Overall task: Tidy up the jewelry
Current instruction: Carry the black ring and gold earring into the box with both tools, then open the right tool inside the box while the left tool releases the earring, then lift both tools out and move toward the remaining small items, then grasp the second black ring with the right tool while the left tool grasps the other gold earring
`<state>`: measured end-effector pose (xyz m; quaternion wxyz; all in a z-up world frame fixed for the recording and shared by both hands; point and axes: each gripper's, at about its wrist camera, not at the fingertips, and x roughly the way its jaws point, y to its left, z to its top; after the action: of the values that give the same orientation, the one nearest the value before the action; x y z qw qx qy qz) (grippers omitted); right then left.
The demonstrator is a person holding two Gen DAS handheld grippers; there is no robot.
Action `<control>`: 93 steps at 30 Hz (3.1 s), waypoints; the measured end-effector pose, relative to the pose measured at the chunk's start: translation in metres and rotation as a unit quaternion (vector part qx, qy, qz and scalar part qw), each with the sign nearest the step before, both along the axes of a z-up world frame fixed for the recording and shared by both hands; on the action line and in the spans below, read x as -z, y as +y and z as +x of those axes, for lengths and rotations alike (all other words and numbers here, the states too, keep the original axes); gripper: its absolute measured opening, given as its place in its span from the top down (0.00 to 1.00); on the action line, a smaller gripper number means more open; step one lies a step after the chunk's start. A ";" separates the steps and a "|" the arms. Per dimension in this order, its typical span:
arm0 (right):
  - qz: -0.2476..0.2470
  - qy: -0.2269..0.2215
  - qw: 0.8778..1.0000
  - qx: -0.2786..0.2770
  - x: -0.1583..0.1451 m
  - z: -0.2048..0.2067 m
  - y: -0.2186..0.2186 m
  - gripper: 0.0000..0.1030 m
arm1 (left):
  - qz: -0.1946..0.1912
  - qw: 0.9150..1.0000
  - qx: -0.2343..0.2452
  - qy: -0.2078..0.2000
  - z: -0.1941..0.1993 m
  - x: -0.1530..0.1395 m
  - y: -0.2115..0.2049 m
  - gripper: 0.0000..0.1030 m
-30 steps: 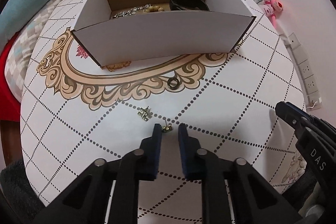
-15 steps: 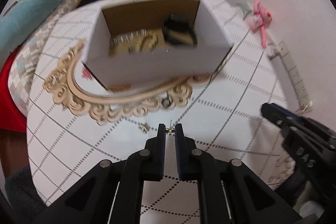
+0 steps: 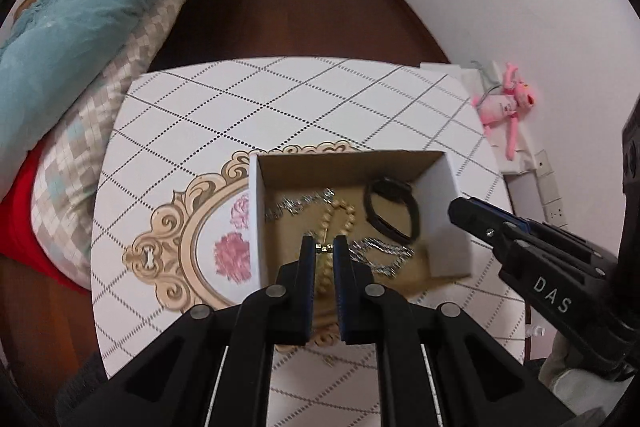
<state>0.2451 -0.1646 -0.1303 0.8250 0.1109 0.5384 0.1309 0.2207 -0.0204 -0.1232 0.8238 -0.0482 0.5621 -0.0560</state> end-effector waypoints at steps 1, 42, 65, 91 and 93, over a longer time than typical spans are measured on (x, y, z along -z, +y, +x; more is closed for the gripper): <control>-0.003 0.009 1.000 -0.006 0.002 0.006 0.003 0.88 | 0.003 1.000 -0.009 0.011 0.008 0.004 0.003 0.93; -0.163 -0.046 0.985 0.026 -0.044 -0.041 0.003 0.00 | 0.077 0.992 -0.063 -0.080 -0.053 -0.041 0.041 0.00; -0.105 0.049 0.993 -0.023 0.082 -0.086 0.045 0.38 | 0.098 0.988 -0.066 0.095 -0.107 0.103 0.067 0.00; -0.117 0.021 0.993 0.002 0.076 -0.107 0.011 0.87 | 0.036 0.996 -0.042 0.069 -0.127 0.100 0.035 0.01; -0.115 0.025 0.993 0.018 0.076 -0.112 -0.002 0.87 | 0.030 0.997 -0.031 0.062 -0.127 0.101 0.022 0.01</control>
<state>0.1332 -0.1669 -0.2066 0.8208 0.0283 0.5683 0.0506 0.0934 0.0012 -0.2237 0.7900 -0.0438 0.6115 -0.0106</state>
